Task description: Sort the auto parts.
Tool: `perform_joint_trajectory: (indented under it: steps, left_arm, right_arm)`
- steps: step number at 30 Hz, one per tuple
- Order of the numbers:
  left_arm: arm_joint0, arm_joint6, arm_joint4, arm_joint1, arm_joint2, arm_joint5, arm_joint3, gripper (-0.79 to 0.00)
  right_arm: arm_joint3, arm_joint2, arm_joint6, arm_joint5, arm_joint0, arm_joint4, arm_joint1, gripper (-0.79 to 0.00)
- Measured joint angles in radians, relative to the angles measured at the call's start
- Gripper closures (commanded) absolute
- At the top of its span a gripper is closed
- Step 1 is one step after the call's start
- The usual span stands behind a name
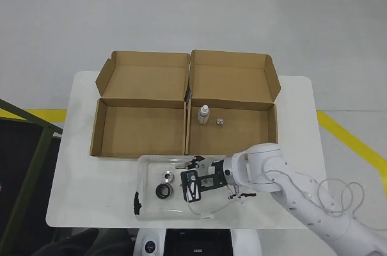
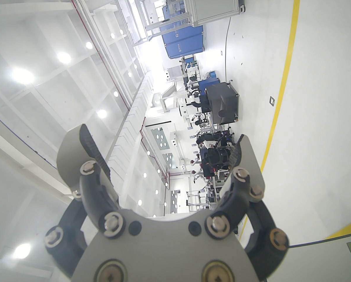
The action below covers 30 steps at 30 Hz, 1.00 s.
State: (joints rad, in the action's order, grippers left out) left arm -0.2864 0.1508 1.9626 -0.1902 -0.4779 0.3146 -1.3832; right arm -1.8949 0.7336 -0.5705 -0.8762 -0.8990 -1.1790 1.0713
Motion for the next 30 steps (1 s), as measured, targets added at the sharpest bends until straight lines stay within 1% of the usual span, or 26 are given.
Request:
perform_joint_trajectory:
  steps: [9,16,30]
  left_arm:
    - [0.000,0.000,0.000,0.000,0.000,0.000,0.000,-0.785]
    - [0.000,0.000,0.000,0.000,0.000,0.000,0.000,-0.785]
    - [0.000,0.000,0.000,0.000,0.000,0.000,0.000,-0.785]
  right_arm:
    - [0.071,-0.104,-0.028,0.055,0.064,-0.052,0.043,-0.320]
    - [0.093,-0.145,-0.069,0.096,0.085,-0.083,0.066,-0.314]
    - [0.156,-0.217,-0.080,0.142,0.112,-0.126,0.114,-0.311]
